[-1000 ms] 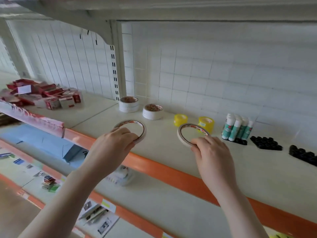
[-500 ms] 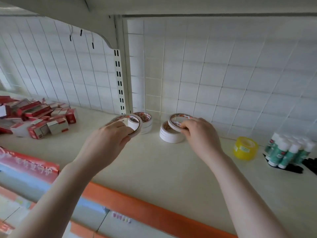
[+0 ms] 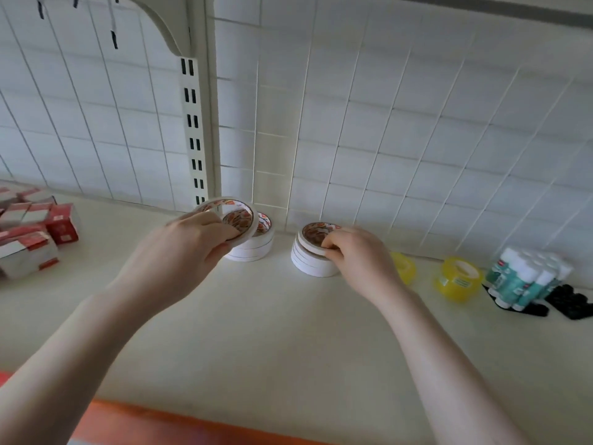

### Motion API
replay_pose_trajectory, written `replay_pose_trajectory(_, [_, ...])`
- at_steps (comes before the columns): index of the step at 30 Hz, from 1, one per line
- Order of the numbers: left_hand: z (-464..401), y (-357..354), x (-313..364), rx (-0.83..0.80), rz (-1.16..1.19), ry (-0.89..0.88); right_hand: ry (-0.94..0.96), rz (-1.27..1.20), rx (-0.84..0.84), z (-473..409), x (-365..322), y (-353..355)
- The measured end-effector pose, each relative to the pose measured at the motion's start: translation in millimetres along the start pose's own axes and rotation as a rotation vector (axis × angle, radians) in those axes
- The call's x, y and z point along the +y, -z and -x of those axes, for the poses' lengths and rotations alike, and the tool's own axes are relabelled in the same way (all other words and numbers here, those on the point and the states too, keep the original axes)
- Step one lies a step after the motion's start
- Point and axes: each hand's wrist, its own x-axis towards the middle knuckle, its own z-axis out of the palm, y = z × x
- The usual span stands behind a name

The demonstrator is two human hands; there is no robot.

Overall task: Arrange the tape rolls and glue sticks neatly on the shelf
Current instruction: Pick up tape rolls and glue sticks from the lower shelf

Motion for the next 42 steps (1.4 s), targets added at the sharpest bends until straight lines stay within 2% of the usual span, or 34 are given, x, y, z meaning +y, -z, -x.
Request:
replay_pose_trajectory(13, [-10,-14,-8,-0.002,0.102,-0.022,-0.017,-0.067,0.008,2,-2,-7])
replay_pose_trajectory(24, [-14,-18,-17,-0.027,0.065,-0.026,-0.002,-0.124,0.007,5,3,-7])
replay_pose_trajectory(29, [-26,-13,-18,-0.044,0.059,-0.066,0.021,-0.111,0.165,14,5,-3])
replay_pose_trajectory(33, [-39,-18,-20,-0.148,0.045,-0.042,0.009,-0.051,0.265,25,5,5])
replay_pose_trajectory(36, [-48,-23,-16,-0.206,0.058,-0.012,-0.017,-0.045,0.205,34,3,11])
replay_pose_trajectory(42, [-60,-38,-15,-0.34,-0.026,0.021,-0.083,0.007,-0.168,36,5,9])
